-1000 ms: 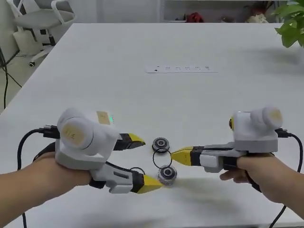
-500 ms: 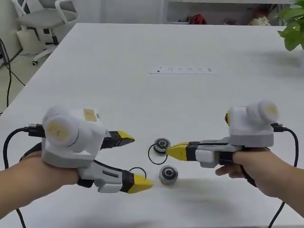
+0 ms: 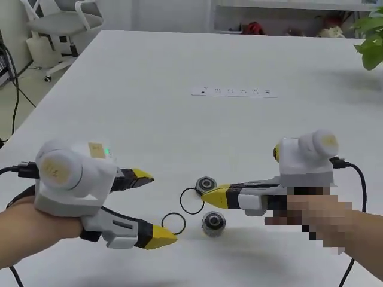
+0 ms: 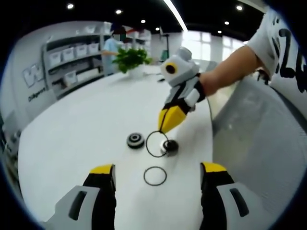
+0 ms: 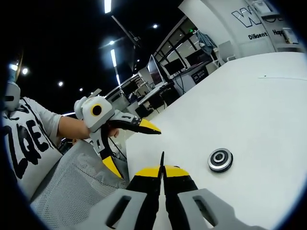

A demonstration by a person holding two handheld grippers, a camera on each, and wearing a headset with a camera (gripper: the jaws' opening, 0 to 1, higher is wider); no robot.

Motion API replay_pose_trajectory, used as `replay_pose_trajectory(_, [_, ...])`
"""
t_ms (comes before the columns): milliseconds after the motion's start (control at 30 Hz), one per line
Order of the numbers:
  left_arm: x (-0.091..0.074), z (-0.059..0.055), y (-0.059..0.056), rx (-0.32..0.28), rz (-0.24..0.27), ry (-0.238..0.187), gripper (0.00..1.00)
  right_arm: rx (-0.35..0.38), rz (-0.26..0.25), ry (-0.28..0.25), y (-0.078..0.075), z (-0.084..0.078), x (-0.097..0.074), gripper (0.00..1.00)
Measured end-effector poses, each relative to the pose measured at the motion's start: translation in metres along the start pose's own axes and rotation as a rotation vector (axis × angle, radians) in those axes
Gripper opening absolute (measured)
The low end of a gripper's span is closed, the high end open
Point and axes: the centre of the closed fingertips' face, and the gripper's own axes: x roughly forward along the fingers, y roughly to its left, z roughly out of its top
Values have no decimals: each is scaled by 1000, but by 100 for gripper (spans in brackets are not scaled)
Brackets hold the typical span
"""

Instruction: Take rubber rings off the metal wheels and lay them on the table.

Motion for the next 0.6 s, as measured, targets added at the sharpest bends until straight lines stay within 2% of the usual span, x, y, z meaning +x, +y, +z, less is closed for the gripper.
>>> replay_pose_trajectory(233, [-6,-5,3,-13,15,2,73,-14,13,49,5,-9,11,0])
replay_pose_trajectory(600, [-13,-11,6,-28,29,8,73,-19,28,90,1,-16,23,0])
